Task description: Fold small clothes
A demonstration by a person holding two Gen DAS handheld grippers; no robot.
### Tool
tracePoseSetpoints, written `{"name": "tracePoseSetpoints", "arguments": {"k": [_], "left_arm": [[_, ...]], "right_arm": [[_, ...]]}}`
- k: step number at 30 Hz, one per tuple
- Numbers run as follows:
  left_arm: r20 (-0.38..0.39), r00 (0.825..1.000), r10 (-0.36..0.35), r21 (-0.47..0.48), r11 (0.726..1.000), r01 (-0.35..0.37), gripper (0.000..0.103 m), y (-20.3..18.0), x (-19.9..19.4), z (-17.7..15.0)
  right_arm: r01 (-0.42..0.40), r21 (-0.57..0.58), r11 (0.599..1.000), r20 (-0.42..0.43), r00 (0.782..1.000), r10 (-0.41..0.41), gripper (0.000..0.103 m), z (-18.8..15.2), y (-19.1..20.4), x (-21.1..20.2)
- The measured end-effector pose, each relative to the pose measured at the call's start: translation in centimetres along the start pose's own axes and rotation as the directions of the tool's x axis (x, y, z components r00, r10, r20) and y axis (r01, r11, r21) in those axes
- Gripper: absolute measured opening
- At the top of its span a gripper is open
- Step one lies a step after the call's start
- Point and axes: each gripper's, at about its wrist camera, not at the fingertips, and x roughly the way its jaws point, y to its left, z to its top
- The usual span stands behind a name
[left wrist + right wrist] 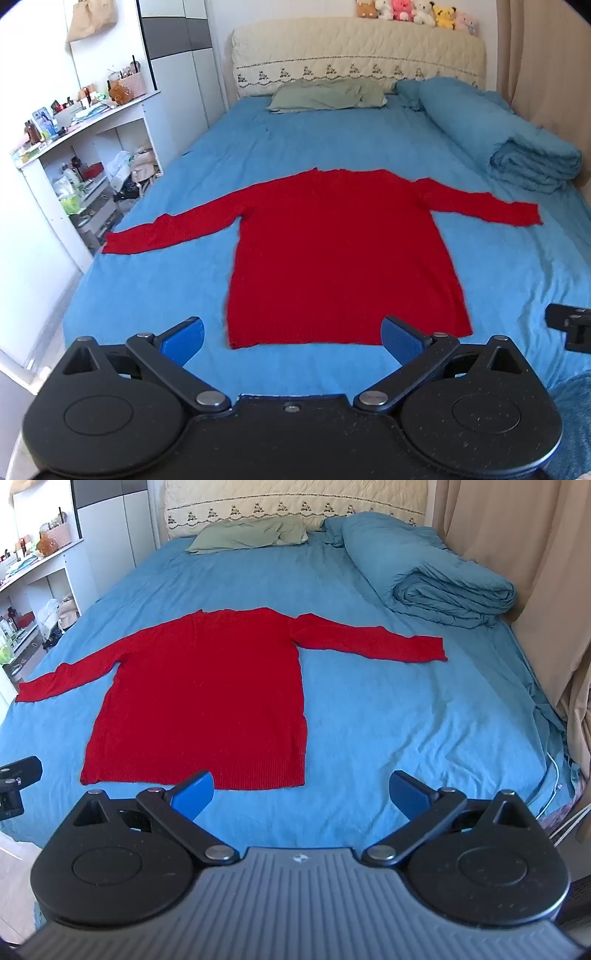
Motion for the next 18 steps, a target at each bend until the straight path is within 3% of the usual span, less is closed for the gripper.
{"name": "tracePoseSetpoints", "arguments": {"k": [2,7,18], "left_arm": [[0.029,0.999,-0.018,-0.014,1.0,0.019,0.103,0.4,-0.8,-1.1],[-0.026,1.0,0.004,-0.01,1.0,-0.004,0.103,0.2,0.4,0.0],[-0.016,1.0,0.008,0.005,1.0,-0.008,0.103,0.1,0.3,-0.2]], "right_arm": [[-0.001,0.0,1.0,0.0,1.0,0.001,0.103,0.0,0.0,0.0],[-0.003,0.001,1.0,0.0,1.0,0.003,0.103,0.0,0.0,0.0],[-0.003,0.0,1.0,0.002,1.0,0.003,0.103,0.0,0.0,-0.1]]}}
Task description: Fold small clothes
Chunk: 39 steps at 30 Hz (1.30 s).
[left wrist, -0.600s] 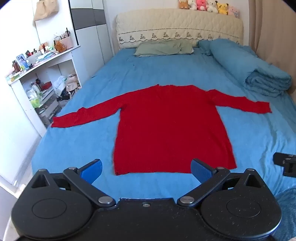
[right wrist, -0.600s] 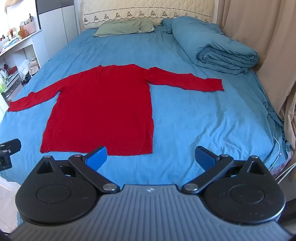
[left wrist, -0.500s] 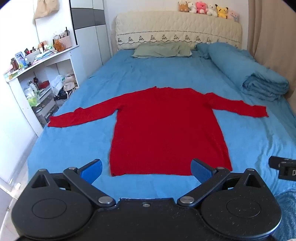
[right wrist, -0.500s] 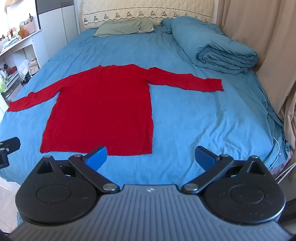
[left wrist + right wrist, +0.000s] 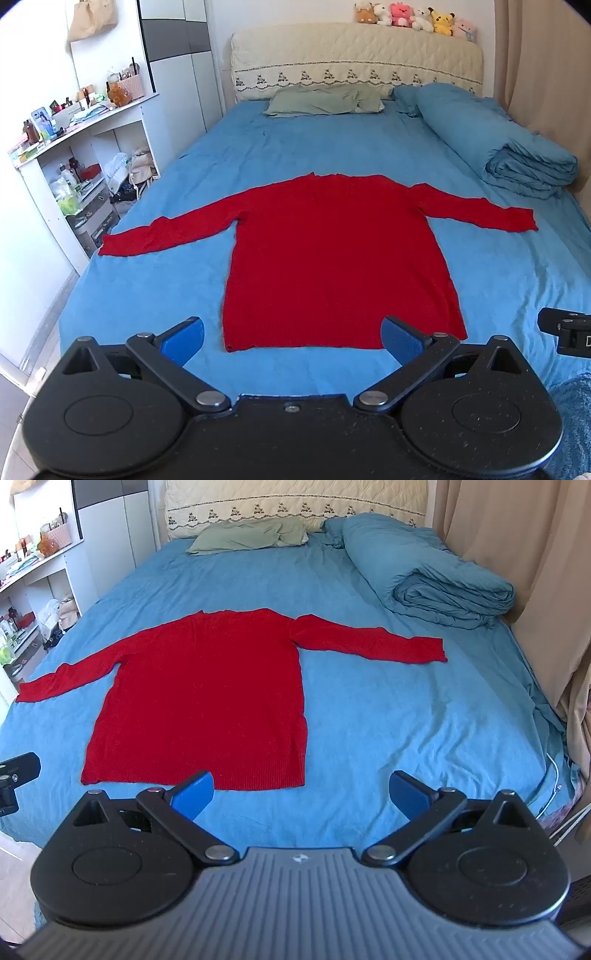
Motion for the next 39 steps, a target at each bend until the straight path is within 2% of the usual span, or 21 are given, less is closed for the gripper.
{"name": "tracePoseSetpoints", "arguments": {"k": [16,21,39], "left_arm": [[0.011,1.0,0.004,-0.02,1.0,-0.004,0.103,0.1,-0.5,0.3],[0.035,0.999,0.029,-0.009,1.0,-0.028,0.103,-0.1,-1.0,0.2],[0.045,0.999,0.006,-0.025,1.0,-0.005,0.103,0.1,-1.3,0.6]], "right_arm": [[-0.003,-0.009,1.0,0.007,1.0,0.003,0.103,0.4,0.1,-0.4],[-0.01,-0.012,1.0,0.015,1.0,0.01,0.103,0.5,0.0,-0.7],[-0.006,-0.015,1.0,0.027,1.0,0.007,0.103,0.4,-0.1,-1.2]]}}
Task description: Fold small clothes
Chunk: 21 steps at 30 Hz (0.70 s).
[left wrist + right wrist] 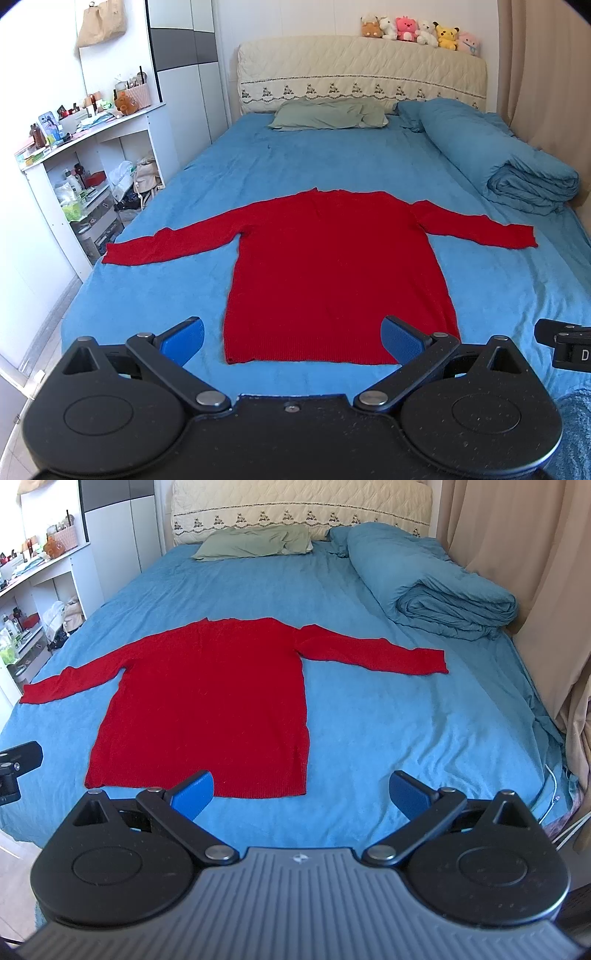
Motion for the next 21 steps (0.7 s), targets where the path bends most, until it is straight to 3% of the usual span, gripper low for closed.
{"name": "tracePoseSetpoints", "arguments": {"k": [21], "left_arm": [[0.002,1.0,-0.016,-0.019,1.0,0.016,0.103,0.21,-0.21,0.04]], "right_arm": [[0.003,0.007,1.0,0.007,1.0,-0.004,0.103,0.07,-0.02,-0.52]]}}
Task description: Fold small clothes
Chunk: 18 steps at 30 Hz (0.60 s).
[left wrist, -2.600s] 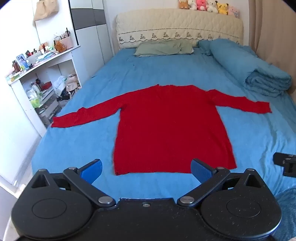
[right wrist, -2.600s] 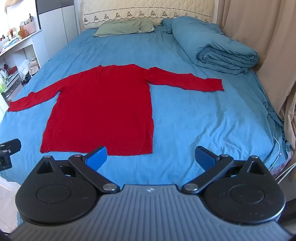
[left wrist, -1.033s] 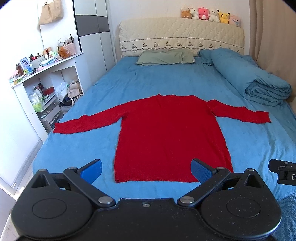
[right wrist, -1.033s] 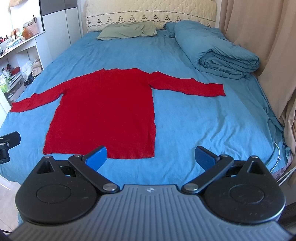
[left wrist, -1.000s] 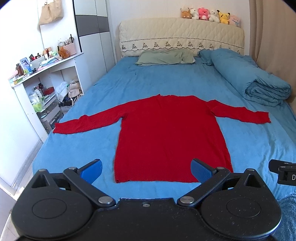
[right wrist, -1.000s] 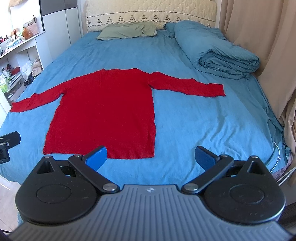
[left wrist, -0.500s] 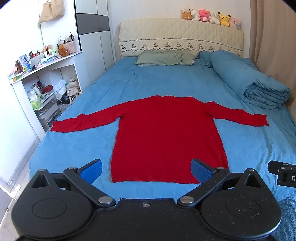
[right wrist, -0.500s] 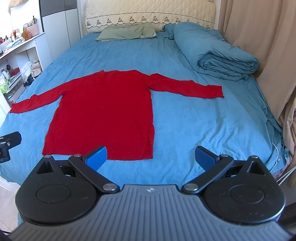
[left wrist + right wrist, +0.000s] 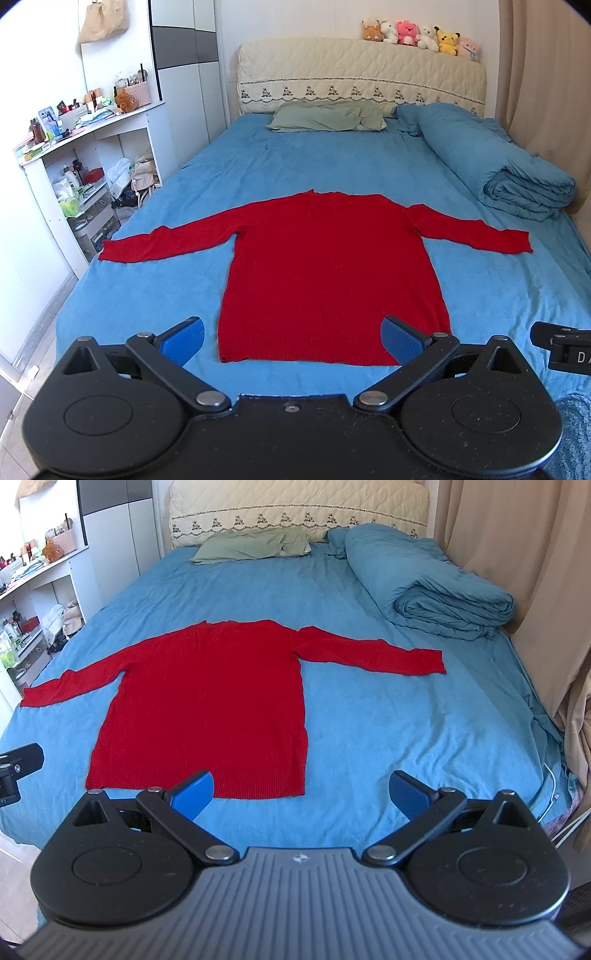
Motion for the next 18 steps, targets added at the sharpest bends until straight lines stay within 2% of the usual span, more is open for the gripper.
{"name": "tracePoseSetpoints", "arguments": {"k": [18], "left_arm": [[0.019,1.0,0.007,-0.021,1.0,-0.006,0.103,0.3,-1.3,-0.2]], "right_arm": [[-0.011,-0.004,1.0,0.006,1.0,0.011,0.103,-0.1,0.1,-0.2]]}}
